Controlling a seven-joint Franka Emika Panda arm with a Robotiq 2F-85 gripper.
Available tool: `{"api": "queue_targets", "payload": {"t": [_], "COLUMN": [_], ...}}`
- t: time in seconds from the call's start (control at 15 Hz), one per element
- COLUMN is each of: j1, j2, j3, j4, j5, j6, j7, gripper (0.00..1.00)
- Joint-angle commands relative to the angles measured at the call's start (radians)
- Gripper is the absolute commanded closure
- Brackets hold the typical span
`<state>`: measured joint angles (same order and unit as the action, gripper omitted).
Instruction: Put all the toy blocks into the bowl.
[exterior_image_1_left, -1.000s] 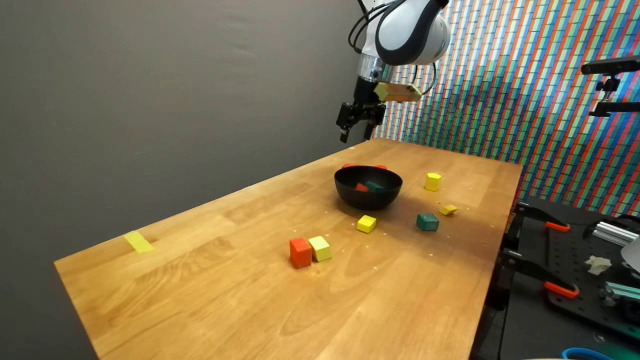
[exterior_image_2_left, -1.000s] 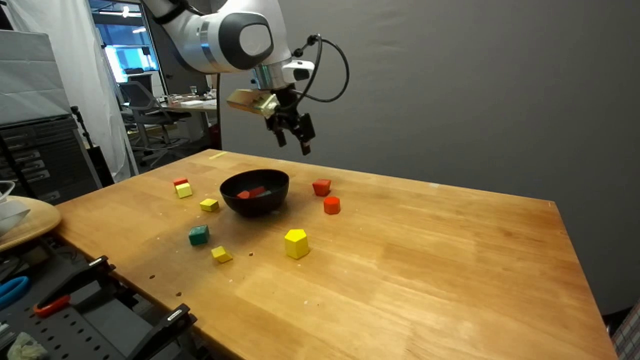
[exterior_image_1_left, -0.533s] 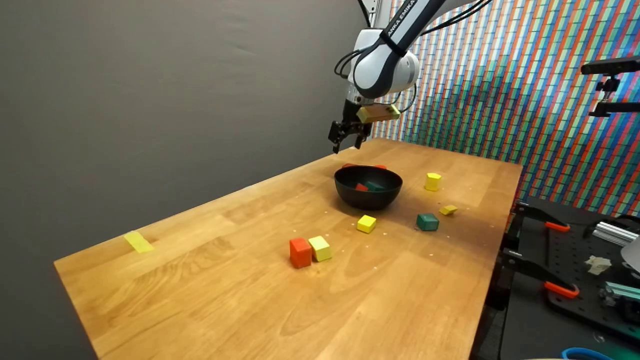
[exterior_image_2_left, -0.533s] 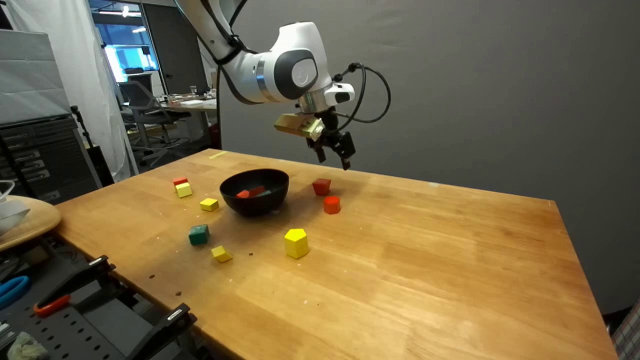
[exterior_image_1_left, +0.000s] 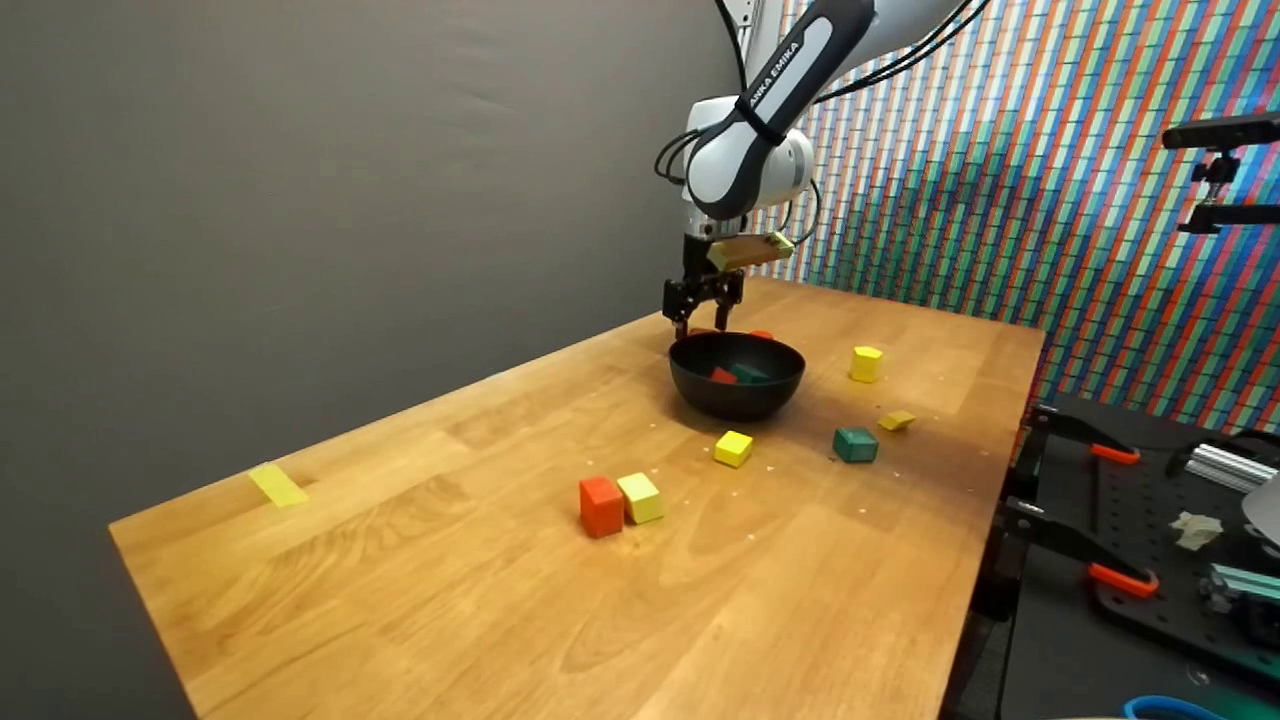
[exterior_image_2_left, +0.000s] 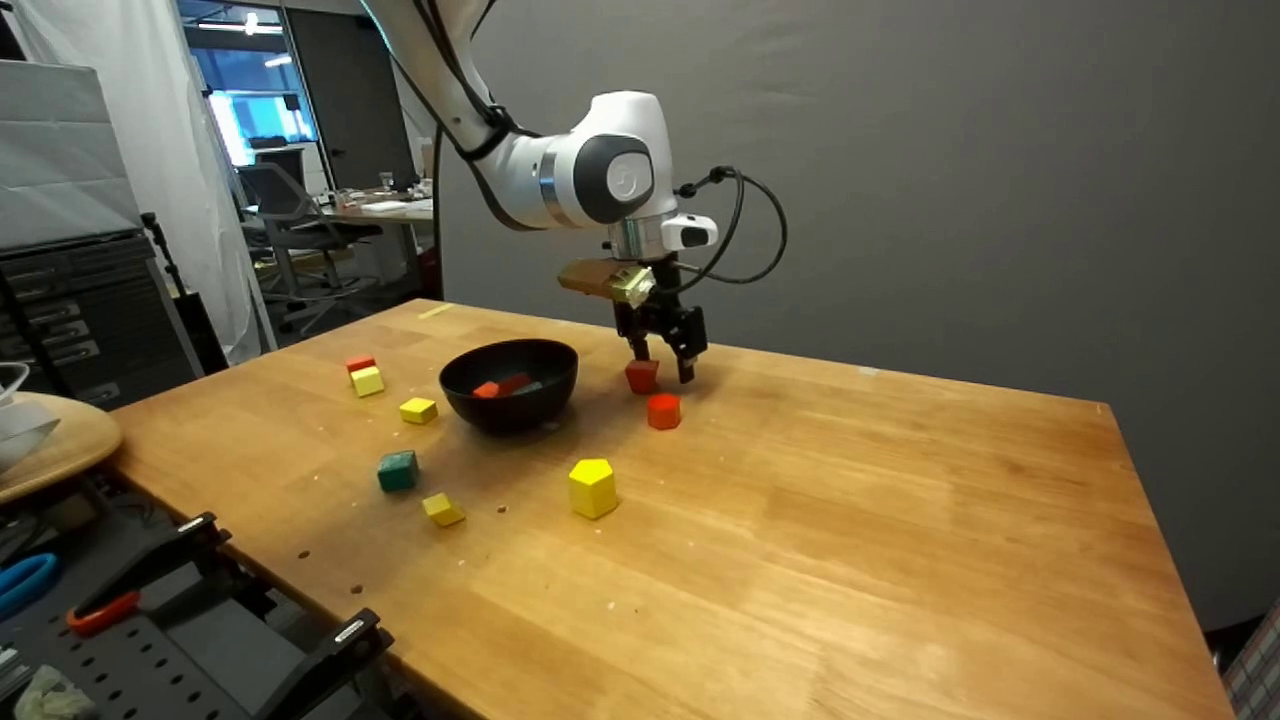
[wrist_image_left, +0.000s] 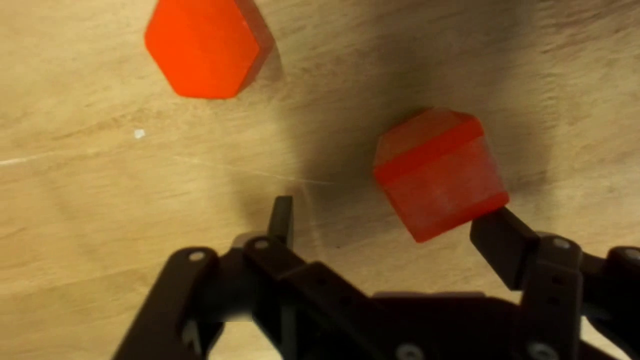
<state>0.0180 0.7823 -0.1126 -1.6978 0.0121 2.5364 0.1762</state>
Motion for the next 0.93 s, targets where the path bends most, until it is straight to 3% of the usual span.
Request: {"api": "queue_targets", "payload": {"t": [0.0,0.4,0.53,0.6,0.73,0.87], "j1": [-0.019,-0.024,-0.011,-0.004,0.006,0.012], "j2": [0.005,0.005,0.004,0.002,-0.001,-0.003], "j3": [0.013,0.045,0.038,0.033,0.022,0.015], "j4": [0.053,0.096,0.098,0.096,0.092,0.083], "j5": [0.01,0.046,0.045,0.037,0.022,0.014], "j6": [-0.09,-0.237,-0.247,-0.242,-0.235,-0.228], "j7": [0.004,0.015,0.04,0.05,0.068,0.079], "gripper": [0.42,0.89,0.99,0.62,0.66,0.53]}}
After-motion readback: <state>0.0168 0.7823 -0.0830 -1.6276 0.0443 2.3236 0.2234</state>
